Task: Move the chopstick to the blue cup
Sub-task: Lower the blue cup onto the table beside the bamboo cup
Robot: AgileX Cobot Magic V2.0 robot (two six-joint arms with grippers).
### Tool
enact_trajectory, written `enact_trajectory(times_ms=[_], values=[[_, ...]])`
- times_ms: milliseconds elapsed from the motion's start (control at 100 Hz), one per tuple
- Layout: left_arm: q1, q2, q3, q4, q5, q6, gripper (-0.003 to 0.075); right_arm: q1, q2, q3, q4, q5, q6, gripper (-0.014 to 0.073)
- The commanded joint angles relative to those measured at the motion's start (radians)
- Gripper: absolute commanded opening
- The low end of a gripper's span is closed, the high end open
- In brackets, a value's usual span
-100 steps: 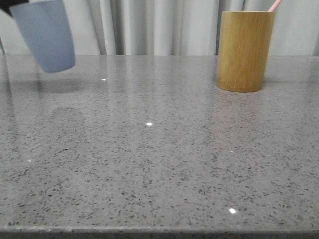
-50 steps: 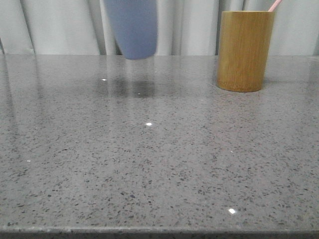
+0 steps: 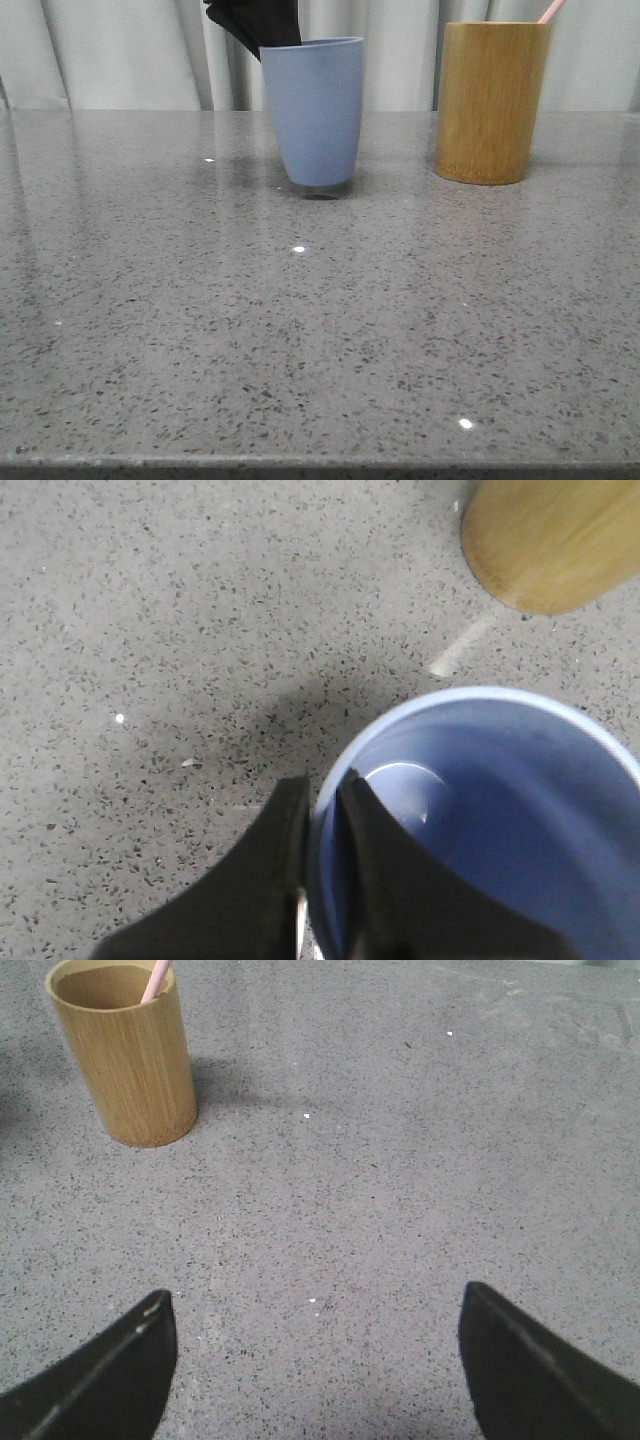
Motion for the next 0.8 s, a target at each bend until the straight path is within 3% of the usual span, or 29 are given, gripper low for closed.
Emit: enact_trajectory(times_ms=[0,520,630,790], values=[[-0.009,-0.045,-0.034,-0.016,-0.047,-0.001,-0.0019,-0.003,0.013,-0.032,-0.006,-0.075,0.002,0.058],[-0.009,-0.02,-0.046,-0.016,-0.011,0.005,-0.0013,-0.003,0.013,-0.032,-0.006,-0.075,0.002,0.058],[-0.009,-0.02,-0.068,-0.016,0.015,0.008,0.0085,-0.003,0.013,-0.032,-0.006,-0.075,0.002,0.058],[-0.009,-0.02,-0.121,-0.016,0.054,0.008,0.0395,-0.003,0.013,-0.032,-0.006,-0.076,0.002,0.058]])
